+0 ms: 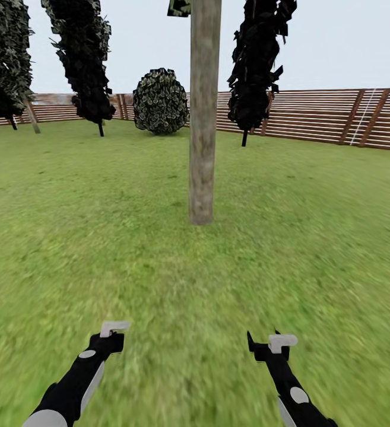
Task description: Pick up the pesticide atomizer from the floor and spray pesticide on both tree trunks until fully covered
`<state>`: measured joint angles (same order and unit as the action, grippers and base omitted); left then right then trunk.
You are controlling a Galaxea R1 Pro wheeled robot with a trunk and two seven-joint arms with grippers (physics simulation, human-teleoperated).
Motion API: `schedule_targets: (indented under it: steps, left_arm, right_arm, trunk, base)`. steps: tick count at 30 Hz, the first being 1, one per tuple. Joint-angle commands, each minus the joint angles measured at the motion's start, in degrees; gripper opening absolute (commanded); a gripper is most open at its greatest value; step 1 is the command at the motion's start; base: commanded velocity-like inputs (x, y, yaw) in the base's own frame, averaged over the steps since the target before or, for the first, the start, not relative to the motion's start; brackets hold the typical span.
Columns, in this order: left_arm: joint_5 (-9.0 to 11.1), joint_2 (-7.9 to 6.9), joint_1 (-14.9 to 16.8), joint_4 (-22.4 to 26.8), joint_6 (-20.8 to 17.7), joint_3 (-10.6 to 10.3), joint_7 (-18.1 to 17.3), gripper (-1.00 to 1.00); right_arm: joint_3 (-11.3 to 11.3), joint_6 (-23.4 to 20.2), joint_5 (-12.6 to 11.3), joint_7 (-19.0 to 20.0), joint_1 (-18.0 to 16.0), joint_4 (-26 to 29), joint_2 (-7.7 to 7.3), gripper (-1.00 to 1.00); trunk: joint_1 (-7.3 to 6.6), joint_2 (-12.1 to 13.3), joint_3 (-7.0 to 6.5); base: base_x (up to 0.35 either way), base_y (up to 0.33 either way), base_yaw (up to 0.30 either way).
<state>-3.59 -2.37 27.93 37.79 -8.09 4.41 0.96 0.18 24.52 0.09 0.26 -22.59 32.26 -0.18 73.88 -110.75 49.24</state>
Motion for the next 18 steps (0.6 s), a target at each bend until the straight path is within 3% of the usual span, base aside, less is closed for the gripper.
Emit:
schedule_targets:
  steps: [1, 18]
  left_arm:
    - [0.0, 0.0, 0.0, 0.0, 0.0, 0.0, 0.0, -1.0]
    - [0.0, 0.0, 0.0, 0.0, 0.0, 0.0, 0.0, -1.0]
  right_arm:
    - [0.0, 0.0, 0.0, 0.0, 0.0, 0.0, 0.0, 1.0]
    - [0.0, 0.0, 0.0, 0.0, 0.0, 0.0, 0.0, 1.0]
  trunk:
    - [0.0, 0.0, 0.0]
    - [0.0, 0.0, 0.0]
  base:
    - [0.337, 0.0, 0.0]
    - [0.337, 0.0, 0.0]
